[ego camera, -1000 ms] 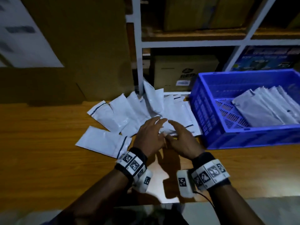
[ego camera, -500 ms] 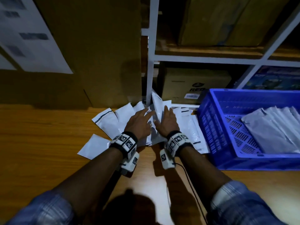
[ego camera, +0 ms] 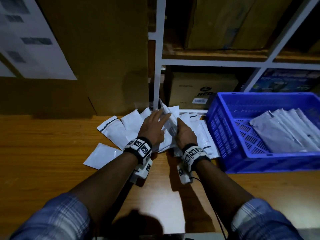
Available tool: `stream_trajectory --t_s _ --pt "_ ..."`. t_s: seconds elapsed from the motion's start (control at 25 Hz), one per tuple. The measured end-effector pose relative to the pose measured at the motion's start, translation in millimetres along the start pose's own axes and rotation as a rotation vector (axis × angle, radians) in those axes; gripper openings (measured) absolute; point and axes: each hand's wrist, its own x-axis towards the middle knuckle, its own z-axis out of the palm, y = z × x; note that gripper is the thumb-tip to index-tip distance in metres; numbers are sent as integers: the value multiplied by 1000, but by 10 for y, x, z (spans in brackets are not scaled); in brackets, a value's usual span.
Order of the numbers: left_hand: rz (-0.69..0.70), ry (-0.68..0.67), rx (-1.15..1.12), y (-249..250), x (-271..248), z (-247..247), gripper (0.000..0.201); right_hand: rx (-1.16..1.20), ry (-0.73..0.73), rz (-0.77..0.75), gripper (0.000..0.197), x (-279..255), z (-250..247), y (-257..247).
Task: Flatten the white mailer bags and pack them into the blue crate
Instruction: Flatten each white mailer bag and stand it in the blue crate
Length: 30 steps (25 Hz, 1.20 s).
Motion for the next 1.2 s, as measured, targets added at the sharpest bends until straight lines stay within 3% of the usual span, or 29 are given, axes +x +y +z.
stream_trajectory --t_s 0.08,0.16,0.28,0.4,0.56,0.76,1.0,1.2 --pt "108 19 137 86 -82 -8 97 -31 15 -49 70 -329 -73 79" --pt "184 12 207 176 -208 -3 104 -44 54 -127 70 -710 -98 163" --pt "275 -70 273 284 -486 26 89 -109 129 -232 63 -1184 -19 338" --pt "299 -234 186 376 -913 222 75 -185 120 -216 74 -1578 139 568" --pt "212 -281 73 498 -1473 559 73 -236 49 -266 76 -1936 333 862" --pt "61 -293 38 694 -1961 1030 81 -297 -258 -124 74 -2158 524 1063" --pt "-84 -284 -1 1008 -2289 1313 83 -295 -168 -125 55 -2151 700 1150" --pt "-89 -163 -3 952 -2188 1261 58 -294 -121 -132 56 -2139 912 1256"
